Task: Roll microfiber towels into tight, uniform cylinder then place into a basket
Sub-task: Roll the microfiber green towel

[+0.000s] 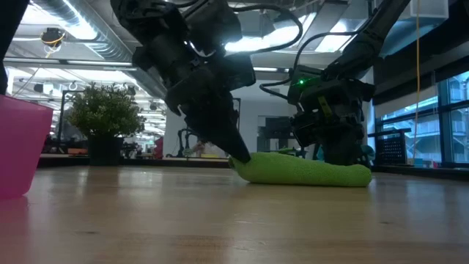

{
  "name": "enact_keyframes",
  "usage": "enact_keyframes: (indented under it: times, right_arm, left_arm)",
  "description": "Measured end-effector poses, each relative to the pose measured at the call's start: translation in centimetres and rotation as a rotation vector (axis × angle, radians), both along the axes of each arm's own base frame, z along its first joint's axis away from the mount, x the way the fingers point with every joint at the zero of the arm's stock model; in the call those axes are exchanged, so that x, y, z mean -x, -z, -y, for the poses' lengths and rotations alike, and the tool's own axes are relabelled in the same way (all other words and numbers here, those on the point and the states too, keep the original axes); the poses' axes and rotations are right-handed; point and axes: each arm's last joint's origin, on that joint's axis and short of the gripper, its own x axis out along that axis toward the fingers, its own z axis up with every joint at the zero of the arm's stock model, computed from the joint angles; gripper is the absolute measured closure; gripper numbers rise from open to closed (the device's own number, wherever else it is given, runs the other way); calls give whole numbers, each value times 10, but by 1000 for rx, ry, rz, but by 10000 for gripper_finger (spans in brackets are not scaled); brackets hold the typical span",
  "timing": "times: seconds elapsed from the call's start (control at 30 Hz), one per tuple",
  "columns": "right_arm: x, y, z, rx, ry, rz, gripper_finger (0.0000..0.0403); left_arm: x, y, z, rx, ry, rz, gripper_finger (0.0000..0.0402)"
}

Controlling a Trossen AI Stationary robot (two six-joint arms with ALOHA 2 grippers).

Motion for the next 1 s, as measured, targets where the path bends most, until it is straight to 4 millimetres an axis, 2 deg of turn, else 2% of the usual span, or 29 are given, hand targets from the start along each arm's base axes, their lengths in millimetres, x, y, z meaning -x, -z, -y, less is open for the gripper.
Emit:
enact_keyframes:
  times: [0.13, 0.3, 0.47, 0.7, 0.83, 1.0]
  right_arm:
    - [0, 0, 0, 0, 0, 0, 389]
    - [0, 0, 0, 0, 0, 0, 389]
    - [0, 0, 0, 0, 0, -1, 389]
    - [0, 0, 0, 0, 0, -3, 389]
    - [0, 0, 0, 1, 0, -3, 389]
    - [0, 0, 0, 2, 1, -4, 389]
  left_arm:
    - [1, 1, -2, -26, -24, -14, 324]
    - [0, 1, -8, -7, -63, -15, 392]
    - [-3, -5, -15, 10, -54, -4, 400]
    - [-19, -30, -30, -52, -8, 51, 401]
    - [-18, -26, -46, -52, -40, 19, 401]
    - [-21, -10, -55, -47, -50, -5, 401]
